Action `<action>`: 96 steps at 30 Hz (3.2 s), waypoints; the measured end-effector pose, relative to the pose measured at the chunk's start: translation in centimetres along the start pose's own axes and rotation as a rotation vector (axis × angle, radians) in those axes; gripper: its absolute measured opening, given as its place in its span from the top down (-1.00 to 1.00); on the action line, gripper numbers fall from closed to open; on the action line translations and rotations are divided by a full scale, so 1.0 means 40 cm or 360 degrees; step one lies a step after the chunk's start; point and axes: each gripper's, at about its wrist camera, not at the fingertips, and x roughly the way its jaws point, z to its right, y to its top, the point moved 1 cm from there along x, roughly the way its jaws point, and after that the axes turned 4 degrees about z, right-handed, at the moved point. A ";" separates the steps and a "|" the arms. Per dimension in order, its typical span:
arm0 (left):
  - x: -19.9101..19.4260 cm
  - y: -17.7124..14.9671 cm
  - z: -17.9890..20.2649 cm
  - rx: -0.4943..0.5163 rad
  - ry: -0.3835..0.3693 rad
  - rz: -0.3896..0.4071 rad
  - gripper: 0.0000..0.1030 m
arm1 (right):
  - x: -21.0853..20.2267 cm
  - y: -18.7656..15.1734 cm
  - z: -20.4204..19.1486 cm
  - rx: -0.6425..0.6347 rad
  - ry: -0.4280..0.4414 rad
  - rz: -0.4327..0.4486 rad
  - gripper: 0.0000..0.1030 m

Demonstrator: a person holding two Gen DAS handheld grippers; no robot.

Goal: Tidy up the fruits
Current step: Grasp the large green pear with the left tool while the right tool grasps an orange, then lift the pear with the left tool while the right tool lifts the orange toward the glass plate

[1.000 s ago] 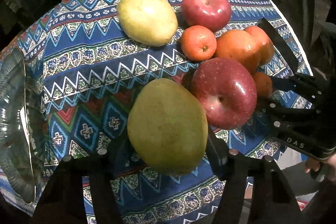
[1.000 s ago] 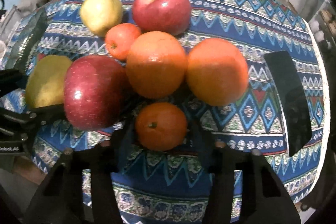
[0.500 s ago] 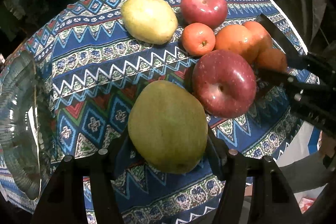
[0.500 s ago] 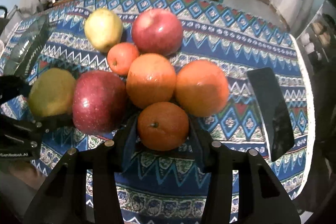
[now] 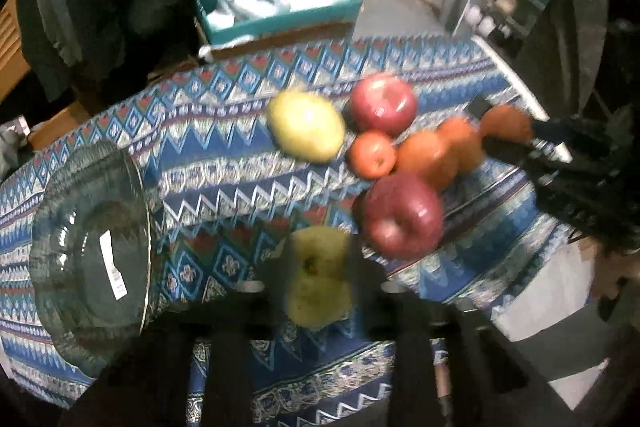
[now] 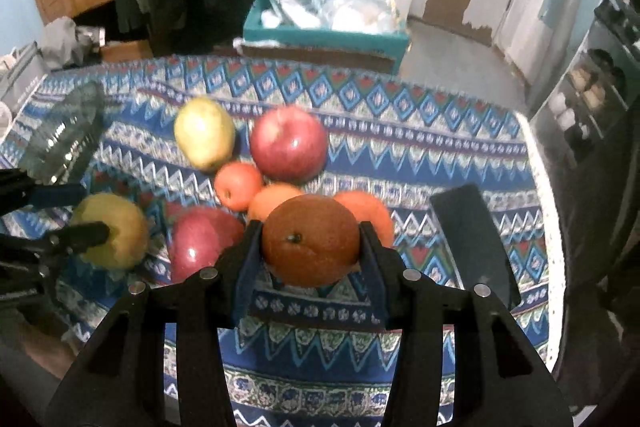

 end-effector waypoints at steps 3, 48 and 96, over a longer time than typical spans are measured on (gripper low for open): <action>0.002 0.010 0.001 0.0002 -0.0003 -0.0004 0.54 | -0.006 0.008 -0.002 0.0009 0.0001 0.0009 0.09; 0.287 0.081 -0.013 -0.0469 -0.0174 -0.0343 -0.48 | 0.065 -0.003 0.068 0.0132 0.0044 -0.0093 0.09; -0.168 0.101 -0.036 -0.0118 0.0137 0.0390 -0.37 | -0.164 0.176 -0.040 0.0070 0.0043 0.0375 0.09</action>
